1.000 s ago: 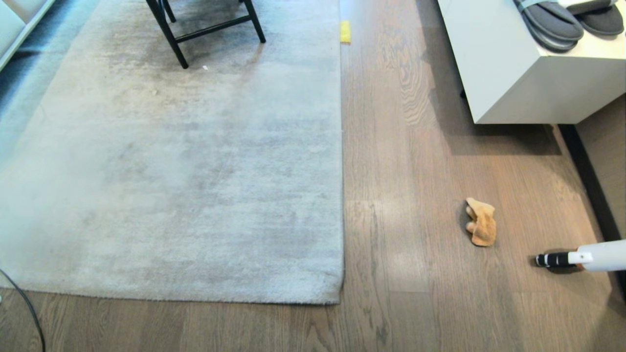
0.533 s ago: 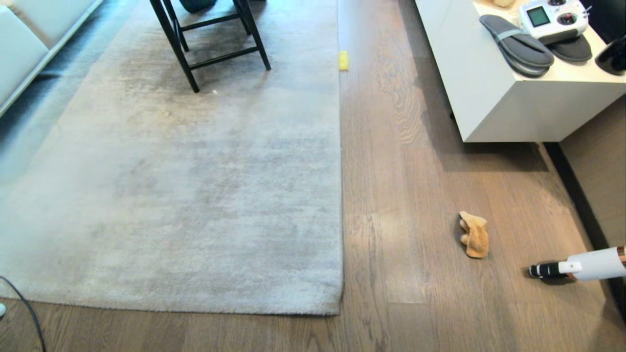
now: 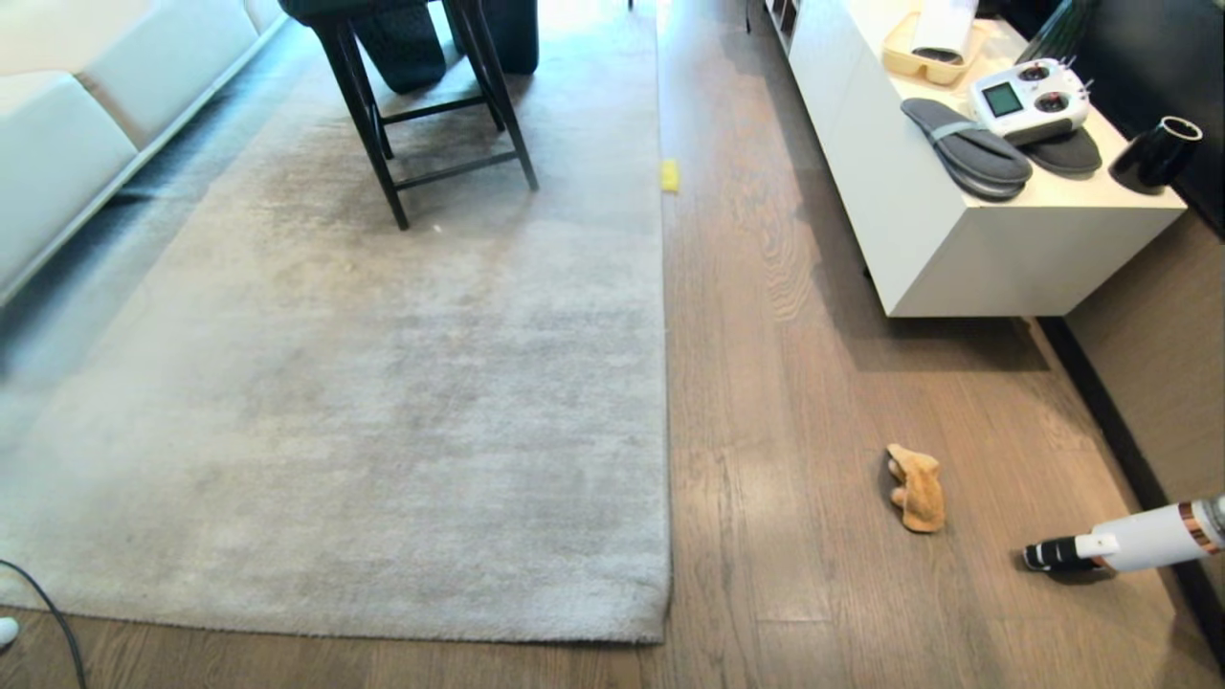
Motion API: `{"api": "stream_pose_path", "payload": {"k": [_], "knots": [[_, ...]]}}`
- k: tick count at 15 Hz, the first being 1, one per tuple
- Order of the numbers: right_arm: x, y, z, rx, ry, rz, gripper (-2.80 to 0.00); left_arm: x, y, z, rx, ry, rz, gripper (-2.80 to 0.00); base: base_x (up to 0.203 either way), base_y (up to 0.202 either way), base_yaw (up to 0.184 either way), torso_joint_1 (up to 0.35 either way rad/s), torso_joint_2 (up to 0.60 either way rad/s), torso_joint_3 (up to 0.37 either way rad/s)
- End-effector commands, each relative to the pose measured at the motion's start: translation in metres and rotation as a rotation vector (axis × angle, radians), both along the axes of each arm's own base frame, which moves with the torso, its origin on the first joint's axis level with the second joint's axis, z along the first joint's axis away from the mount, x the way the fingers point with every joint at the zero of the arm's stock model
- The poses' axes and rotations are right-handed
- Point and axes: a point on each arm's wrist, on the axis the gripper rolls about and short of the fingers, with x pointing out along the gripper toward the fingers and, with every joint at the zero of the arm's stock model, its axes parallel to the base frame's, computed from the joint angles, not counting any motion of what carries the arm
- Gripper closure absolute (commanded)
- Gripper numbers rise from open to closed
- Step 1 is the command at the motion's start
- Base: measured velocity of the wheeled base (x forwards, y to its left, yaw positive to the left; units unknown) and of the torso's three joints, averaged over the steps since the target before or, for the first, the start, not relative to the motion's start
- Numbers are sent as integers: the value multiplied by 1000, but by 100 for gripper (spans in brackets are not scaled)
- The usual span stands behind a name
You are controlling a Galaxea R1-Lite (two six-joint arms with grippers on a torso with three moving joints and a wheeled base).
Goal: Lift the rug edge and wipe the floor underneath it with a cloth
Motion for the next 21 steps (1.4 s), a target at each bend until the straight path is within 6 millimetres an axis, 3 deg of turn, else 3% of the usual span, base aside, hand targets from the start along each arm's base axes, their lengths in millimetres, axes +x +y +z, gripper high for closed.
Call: {"api": "stream_pose_path", "payload": {"k": [1, 21], "knots": [[0, 0, 0, -2, 1, 1, 0, 0, 0, 0, 0, 0, -1, 0, 0, 0, 0, 2, -2, 198], [0, 0, 0, 0, 1, 1, 0, 0, 0, 0, -6, -3, 1, 0, 0, 0, 0, 1, 2, 199]]}}
